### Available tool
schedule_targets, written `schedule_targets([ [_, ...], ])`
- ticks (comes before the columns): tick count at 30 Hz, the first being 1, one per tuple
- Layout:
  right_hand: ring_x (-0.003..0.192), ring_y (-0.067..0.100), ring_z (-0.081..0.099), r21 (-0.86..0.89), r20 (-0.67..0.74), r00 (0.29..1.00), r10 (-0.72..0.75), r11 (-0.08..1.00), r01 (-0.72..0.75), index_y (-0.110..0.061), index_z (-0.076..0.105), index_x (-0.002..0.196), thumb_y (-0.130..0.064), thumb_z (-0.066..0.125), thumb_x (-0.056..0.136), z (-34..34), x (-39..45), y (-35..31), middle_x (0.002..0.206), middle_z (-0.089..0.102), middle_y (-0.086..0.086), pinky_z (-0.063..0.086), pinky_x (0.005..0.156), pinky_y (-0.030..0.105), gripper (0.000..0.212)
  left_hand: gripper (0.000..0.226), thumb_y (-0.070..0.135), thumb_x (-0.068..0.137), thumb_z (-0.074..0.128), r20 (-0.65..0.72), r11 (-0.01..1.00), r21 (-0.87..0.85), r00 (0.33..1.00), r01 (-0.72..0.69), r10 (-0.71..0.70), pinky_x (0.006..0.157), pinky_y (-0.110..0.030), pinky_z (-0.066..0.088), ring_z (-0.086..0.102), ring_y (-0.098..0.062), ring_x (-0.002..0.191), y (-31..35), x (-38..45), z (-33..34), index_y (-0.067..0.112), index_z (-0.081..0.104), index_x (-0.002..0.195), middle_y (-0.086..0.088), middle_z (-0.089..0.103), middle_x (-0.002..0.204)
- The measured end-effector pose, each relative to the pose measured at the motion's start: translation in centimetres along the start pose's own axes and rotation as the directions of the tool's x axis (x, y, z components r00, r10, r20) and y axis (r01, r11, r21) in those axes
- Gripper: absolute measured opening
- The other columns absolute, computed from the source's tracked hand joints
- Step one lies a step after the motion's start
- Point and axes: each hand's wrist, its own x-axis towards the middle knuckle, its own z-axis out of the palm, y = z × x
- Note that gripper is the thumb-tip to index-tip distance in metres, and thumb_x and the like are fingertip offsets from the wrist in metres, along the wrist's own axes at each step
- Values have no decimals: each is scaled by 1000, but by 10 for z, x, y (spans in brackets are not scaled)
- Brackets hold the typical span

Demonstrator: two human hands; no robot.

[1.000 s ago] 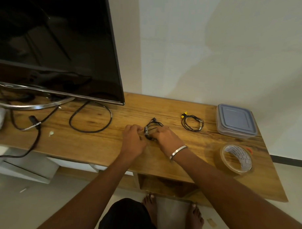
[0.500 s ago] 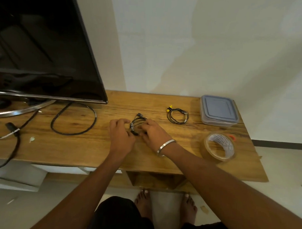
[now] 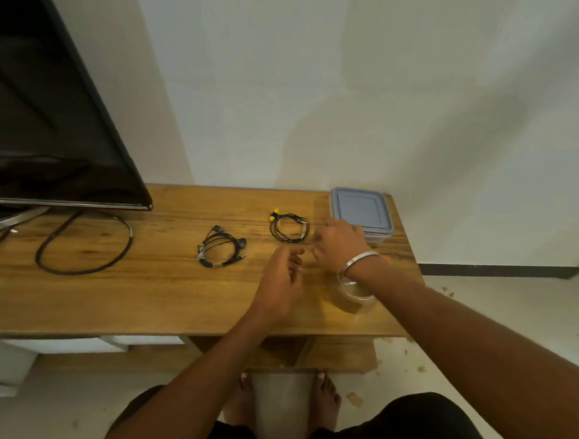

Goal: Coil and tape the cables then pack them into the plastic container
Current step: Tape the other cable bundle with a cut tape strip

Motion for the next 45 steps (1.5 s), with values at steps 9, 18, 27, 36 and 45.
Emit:
schedule_targets([
  [9, 69, 19, 54, -38, 278, 952, 131, 991, -125, -18, 57, 71, -54, 52, 85, -11, -4, 35, 67, 53, -2, 49, 68, 33, 38, 37, 21, 97, 56, 182, 967, -140, 966, 211, -185, 88, -39, 57, 62, -14, 100, 17, 9, 30, 20, 42, 131, 2, 53, 117],
  [18, 83, 26, 60, -71, 292, 934, 205, 979, -192, -16, 55, 91, -31, 61, 82, -19, 3, 15, 84, 56, 5, 54, 84, 43, 18, 39, 22, 96, 58, 194, 953, -151, 953, 262, -231, 90, -36, 55, 59, -17, 107, 19, 9, 31, 19, 42, 131, 0, 53, 121],
  [27, 85, 26, 60, -96, 250, 945, 211, 977, -193, -9, 61, 105, -14, 61, 83, -13, 8, 7, 84, 55, 7, 54, 85, 41, 22, 39, 17, 96, 57, 218, 924, -230, 941, 306, -258, 93, -35, 53, 59, -21, 111, 19, 2, 28, 16, 42, 132, -3, 53, 126],
  [36, 88, 28, 65, 236, 219, 960, 172, 946, -224, -1, 70, 94, -19, 60, 86, -48, 11, 28, 92, 70, 13, 55, 76, 34, 23, 42, 0, 95, 54, 279, 885, -451, 960, 119, 13, 92, -24, 52, 51, 6, 116, 30, 2, 2, 22, 36, 126, 6, 45, 134],
  [45, 81, 16, 63, 690, 159, 980, 124, 696, -200, -17, 70, 88, -26, 65, 87, -32, -18, 64, 83, 68, -1, 50, 71, 24, 11, 49, 22, 82, 74, 265, 919, -393, 953, -36, 150, 99, -27, 47, 51, -7, 123, 41, 21, -3, 32, 42, 118, -1, 49, 130],
])
